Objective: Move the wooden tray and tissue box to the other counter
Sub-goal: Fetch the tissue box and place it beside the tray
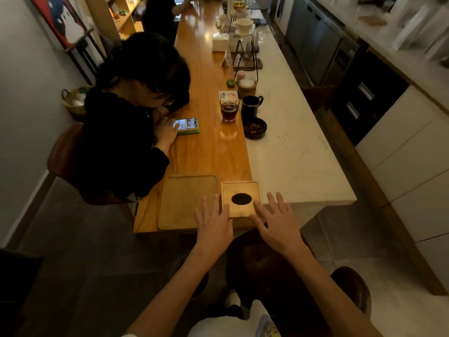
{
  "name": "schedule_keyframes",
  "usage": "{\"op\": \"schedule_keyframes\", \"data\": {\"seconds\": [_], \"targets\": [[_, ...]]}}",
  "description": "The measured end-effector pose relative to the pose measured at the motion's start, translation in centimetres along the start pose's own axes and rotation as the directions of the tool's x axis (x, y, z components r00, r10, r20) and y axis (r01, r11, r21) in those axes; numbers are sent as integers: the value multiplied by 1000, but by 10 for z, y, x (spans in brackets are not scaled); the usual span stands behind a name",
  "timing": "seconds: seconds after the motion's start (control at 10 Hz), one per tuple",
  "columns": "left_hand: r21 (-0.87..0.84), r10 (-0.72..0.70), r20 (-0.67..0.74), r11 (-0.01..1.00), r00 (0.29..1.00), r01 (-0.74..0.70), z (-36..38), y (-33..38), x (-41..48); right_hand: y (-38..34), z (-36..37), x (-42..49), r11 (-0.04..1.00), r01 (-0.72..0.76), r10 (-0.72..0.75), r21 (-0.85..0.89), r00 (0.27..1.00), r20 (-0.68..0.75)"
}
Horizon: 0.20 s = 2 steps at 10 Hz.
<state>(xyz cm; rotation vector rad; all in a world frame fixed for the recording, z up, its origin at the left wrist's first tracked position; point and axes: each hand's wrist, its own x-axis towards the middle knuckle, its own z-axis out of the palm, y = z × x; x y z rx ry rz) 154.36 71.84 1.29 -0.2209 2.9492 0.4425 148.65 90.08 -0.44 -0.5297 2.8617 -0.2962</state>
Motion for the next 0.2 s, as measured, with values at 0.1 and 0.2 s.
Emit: {"op": "schedule_keyframes", "data": {"seconds": [0.1, 0.2], "targets": [[56, -22, 39, 998, 999, 20, 1, 2, -3, 1, -4, -3, 1000, 11, -10, -24, 999, 48], [102, -34, 23, 994, 999, 31, -5, 5, -8, -1, -19, -7, 993, 42, -36, -111, 998, 58]]}}
